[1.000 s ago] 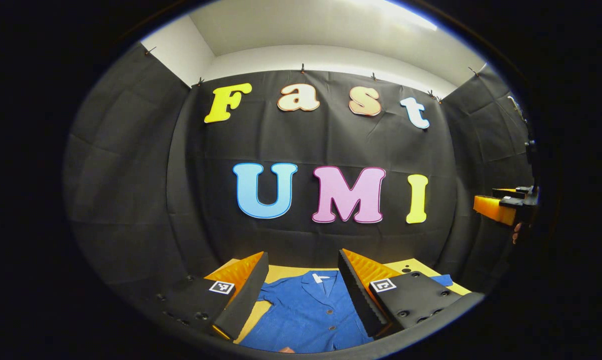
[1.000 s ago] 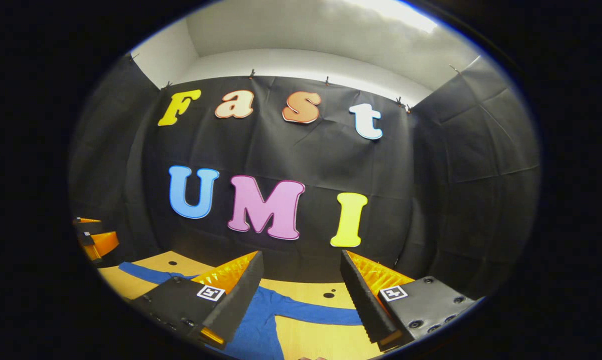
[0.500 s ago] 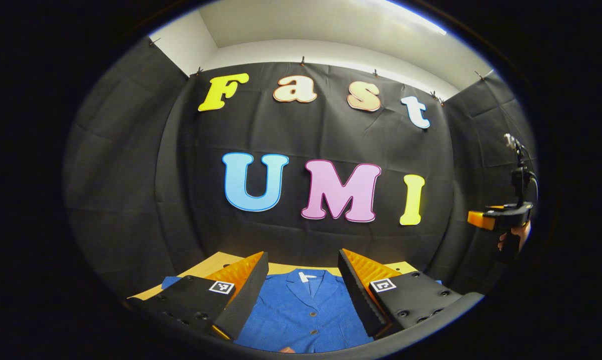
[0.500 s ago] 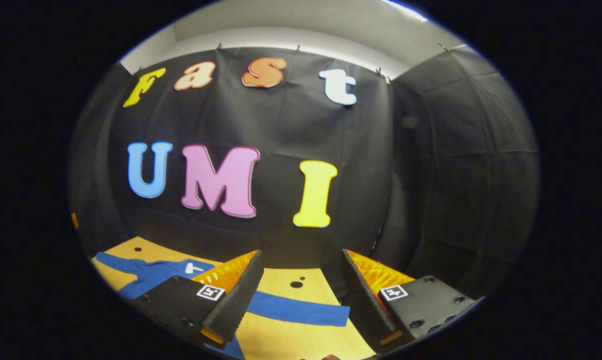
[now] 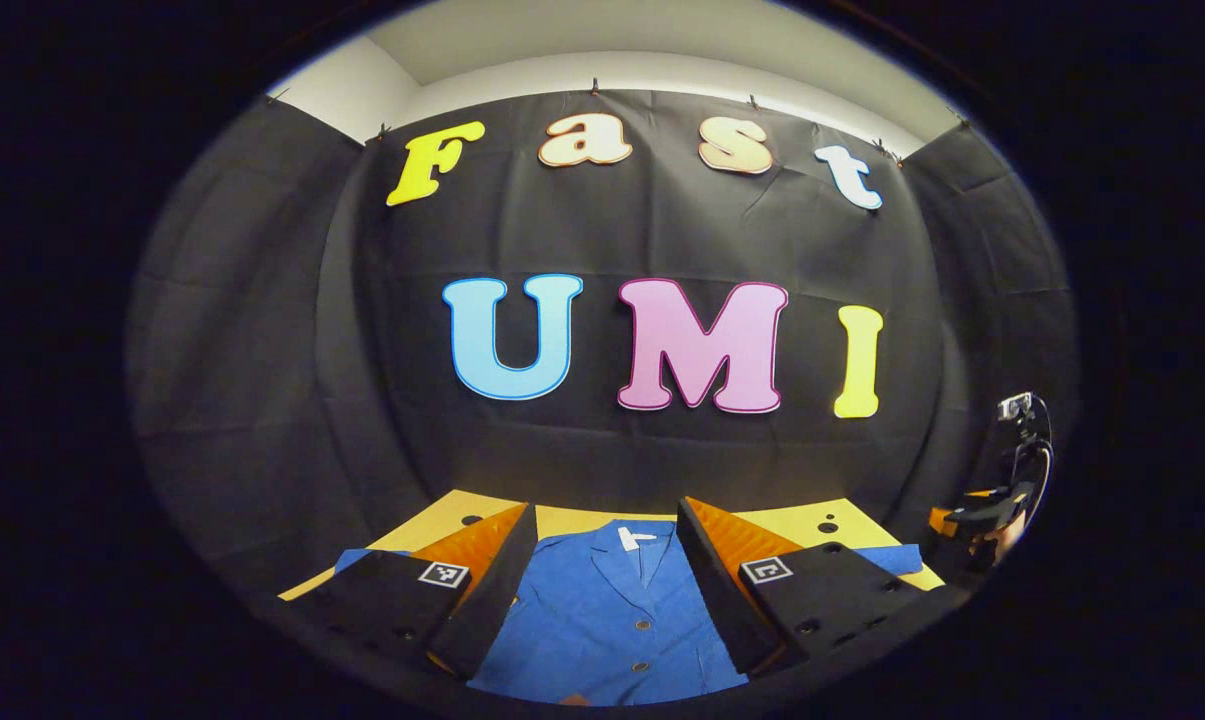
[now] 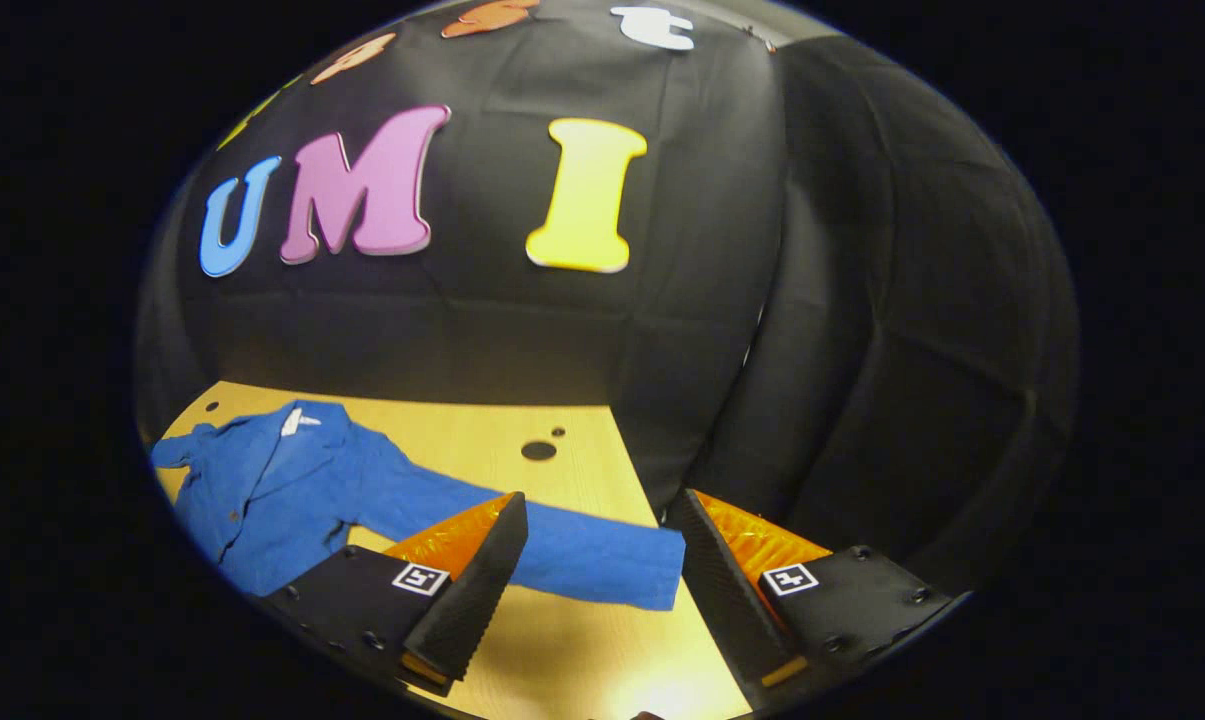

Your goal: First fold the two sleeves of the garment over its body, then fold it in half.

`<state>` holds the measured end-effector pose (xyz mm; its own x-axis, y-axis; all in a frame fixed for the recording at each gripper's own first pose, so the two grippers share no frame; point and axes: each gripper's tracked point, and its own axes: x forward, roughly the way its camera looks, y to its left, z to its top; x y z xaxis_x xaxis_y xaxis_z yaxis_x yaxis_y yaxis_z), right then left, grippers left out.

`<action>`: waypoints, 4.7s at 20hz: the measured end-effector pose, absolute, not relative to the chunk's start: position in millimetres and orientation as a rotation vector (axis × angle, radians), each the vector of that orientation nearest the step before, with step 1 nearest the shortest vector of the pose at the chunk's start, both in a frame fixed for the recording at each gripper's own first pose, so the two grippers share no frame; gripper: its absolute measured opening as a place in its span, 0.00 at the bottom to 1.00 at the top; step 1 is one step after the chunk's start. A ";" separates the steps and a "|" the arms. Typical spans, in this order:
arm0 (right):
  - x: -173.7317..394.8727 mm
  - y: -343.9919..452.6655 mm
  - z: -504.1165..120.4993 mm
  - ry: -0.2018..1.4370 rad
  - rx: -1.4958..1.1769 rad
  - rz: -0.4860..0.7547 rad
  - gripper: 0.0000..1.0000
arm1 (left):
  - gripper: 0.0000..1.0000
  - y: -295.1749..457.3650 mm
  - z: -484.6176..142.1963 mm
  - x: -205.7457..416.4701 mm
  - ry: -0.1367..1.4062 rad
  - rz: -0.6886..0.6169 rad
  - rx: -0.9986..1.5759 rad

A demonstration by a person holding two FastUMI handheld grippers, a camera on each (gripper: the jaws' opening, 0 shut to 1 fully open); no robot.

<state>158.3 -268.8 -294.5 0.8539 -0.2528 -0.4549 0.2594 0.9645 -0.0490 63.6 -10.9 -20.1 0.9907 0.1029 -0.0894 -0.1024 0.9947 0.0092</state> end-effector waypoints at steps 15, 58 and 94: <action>158.7 -318.7 -461.8 0.862 0.304 -0.401 0.93 | 0.81 -52.0 -34.0 118.2 0.155 0.071 0.021; 324.5 194.5 -223.4 0.581 0.057 0.086 0.01 | 0.81 282.3 -101.3 0.3 0.163 0.318 -0.136; 143.9 192.6 -31.3 0.160 -0.024 0.266 0.97 | 0.84 481.9 -313.8 123.0 0.661 0.397 -0.064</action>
